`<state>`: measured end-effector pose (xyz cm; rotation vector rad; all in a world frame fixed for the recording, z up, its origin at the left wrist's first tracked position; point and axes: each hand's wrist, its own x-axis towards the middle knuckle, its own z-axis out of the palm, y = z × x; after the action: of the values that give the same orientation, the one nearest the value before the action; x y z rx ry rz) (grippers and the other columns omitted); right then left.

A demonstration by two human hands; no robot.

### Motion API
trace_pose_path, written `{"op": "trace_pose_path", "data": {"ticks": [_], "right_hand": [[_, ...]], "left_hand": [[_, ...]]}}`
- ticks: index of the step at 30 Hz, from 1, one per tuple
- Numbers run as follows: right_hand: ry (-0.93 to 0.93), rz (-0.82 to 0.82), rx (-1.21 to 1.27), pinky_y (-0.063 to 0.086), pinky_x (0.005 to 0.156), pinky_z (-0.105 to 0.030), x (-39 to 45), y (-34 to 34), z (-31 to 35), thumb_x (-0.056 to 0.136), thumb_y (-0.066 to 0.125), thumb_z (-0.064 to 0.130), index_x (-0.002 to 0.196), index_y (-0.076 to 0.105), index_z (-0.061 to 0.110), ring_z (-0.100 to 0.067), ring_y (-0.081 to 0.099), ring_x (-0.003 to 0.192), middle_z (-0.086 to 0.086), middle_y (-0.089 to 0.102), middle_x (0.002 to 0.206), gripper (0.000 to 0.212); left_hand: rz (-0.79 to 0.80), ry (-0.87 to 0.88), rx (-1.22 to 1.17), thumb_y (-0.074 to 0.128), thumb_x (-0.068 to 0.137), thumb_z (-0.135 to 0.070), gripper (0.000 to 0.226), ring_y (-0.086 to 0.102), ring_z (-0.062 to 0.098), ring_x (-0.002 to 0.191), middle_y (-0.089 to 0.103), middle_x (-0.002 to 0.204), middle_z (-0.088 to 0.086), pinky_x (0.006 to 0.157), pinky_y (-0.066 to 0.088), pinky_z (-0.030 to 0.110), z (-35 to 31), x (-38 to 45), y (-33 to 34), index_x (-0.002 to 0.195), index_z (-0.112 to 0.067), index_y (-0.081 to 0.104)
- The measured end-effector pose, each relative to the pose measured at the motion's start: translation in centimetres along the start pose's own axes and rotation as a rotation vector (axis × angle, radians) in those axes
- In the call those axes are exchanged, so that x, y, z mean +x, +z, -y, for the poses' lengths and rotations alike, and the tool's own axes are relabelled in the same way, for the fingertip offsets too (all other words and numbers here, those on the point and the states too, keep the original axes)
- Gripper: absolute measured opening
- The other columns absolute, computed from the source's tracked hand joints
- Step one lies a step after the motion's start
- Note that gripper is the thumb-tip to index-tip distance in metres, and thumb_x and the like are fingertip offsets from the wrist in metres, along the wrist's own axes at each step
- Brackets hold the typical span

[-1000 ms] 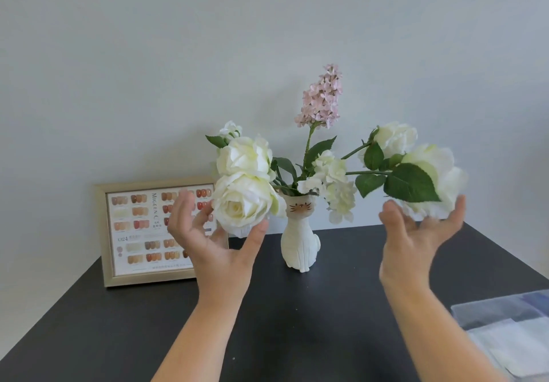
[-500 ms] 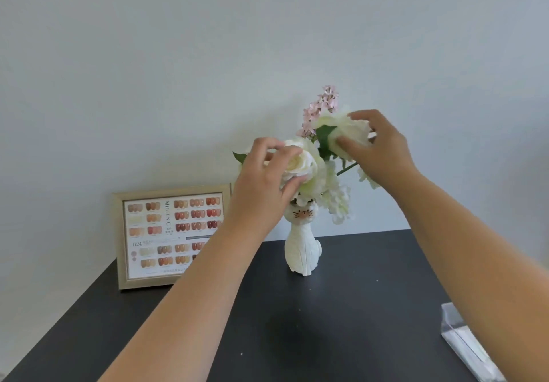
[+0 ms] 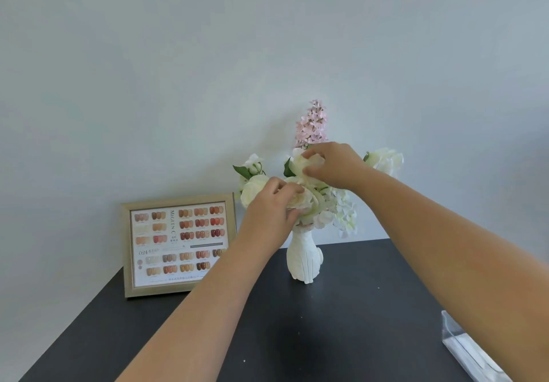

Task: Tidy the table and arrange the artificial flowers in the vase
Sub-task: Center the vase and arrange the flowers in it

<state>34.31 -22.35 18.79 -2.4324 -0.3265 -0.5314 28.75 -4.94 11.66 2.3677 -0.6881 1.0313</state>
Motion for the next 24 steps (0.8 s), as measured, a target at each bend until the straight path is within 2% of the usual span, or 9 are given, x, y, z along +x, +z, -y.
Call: {"op": "trace_pose_path", "data": {"ticks": [5,8,10,13,14,16,19,21,24], "right_hand": [[-0.013,0.056,-0.012,0.042,0.053,-0.019,-0.3,0.9,-0.6,0.080,0.066,0.036,0.107,0.066,0.037,-0.007,0.061,0.070,0.001,0.066,0.107,0.026],[-0.030,0.059,0.085,0.042,0.058,-0.019,-0.8,-0.3,-0.9,0.081,0.066,0.049,0.117,0.063,0.042,-0.010,0.060,0.082,0.005,0.059,0.110,0.037],[-0.048,-0.174,0.146,0.044,0.059,-0.018,-1.0,-2.0,-2.1,0.086,0.059,0.052,0.118,0.063,0.040,-0.016,0.061,0.086,0.005,0.061,0.108,0.035],[0.111,-0.557,0.045,0.040,0.089,-0.034,-1.3,-4.4,-5.8,0.086,0.054,0.047,0.117,0.062,0.037,-0.031,0.048,0.114,-0.005,0.057,0.123,0.033],[0.233,-0.533,0.039,0.037,0.095,-0.040,-1.6,-4.7,-7.0,0.084,0.055,0.050,0.121,0.057,0.040,-0.033,0.040,0.121,-0.006,0.050,0.131,0.038],[0.420,-0.339,0.232,0.039,0.088,-0.043,-2.4,-4.6,-8.8,0.077,0.062,0.058,0.128,0.046,0.044,-0.034,0.039,0.123,-0.007,0.039,0.136,0.055],[0.429,-0.138,0.535,0.050,0.069,-0.039,-3.6,-3.2,-9.9,0.073,0.074,0.049,0.131,0.040,0.043,-0.027,0.056,0.106,-0.002,0.046,0.126,0.067],[0.337,-0.197,0.595,0.056,0.076,-0.044,-3.6,-2.3,-10.2,0.078,0.076,0.034,0.125,0.049,0.036,-0.022,0.060,0.101,-0.003,0.053,0.124,0.054],[0.214,-0.260,0.501,0.054,0.082,-0.039,-2.4,-2.1,-9.1,0.083,0.071,0.026,0.106,0.064,0.036,-0.017,0.063,0.095,0.003,0.063,0.112,0.027]], "left_hand": [[-0.035,0.062,0.000,0.079,0.075,-0.006,0.038,0.059,0.019,0.093,0.058,0.107,0.005,0.073,0.052,0.029,0.1,-1.0,0.4,0.112,-0.014,0.069],[-0.039,0.025,-0.016,0.074,0.080,-0.035,0.047,0.050,0.011,0.110,0.052,0.123,-0.004,0.085,0.047,0.023,0.4,-1.5,0.0,0.125,-0.028,0.061],[-0.096,-0.055,-0.046,0.061,0.082,-0.055,0.049,0.044,0.009,0.115,0.048,0.127,-0.011,0.091,0.038,0.022,1.1,-1.5,-1.0,0.128,-0.038,0.053],[-0.179,-0.236,-0.139,0.054,0.085,-0.055,0.047,0.044,0.012,0.116,0.047,0.126,-0.008,0.097,0.036,0.031,3.6,-1.1,-2.7,0.129,-0.038,0.052],[-0.147,-0.319,-0.183,0.056,0.086,-0.051,0.047,0.044,0.011,0.117,0.044,0.127,-0.009,0.098,0.037,0.034,4.4,-1.0,-3.0,0.131,-0.040,0.049],[-0.025,-0.483,-0.327,0.063,0.086,-0.045,0.051,0.045,0.008,0.113,0.039,0.128,-0.009,0.097,0.041,0.036,5.5,-0.9,-2.9,0.133,-0.049,0.044],[0.054,-0.595,-0.553,0.067,0.085,-0.039,0.044,0.055,0.010,0.110,0.044,0.129,-0.010,0.086,0.054,0.037,5.9,-1.0,-1.9,0.119,-0.060,0.050],[0.002,-0.597,-0.652,0.068,0.085,-0.034,0.036,0.065,0.004,0.093,0.049,0.123,-0.016,0.070,0.059,0.027,5.8,-0.7,-1.5,0.108,-0.059,0.057],[-0.074,-0.562,-0.637,0.070,0.084,-0.029,0.030,0.067,0.003,0.083,0.054,0.118,-0.016,0.064,0.059,0.023,5.8,0.4,-1.3,0.107,-0.048,0.062]]}}
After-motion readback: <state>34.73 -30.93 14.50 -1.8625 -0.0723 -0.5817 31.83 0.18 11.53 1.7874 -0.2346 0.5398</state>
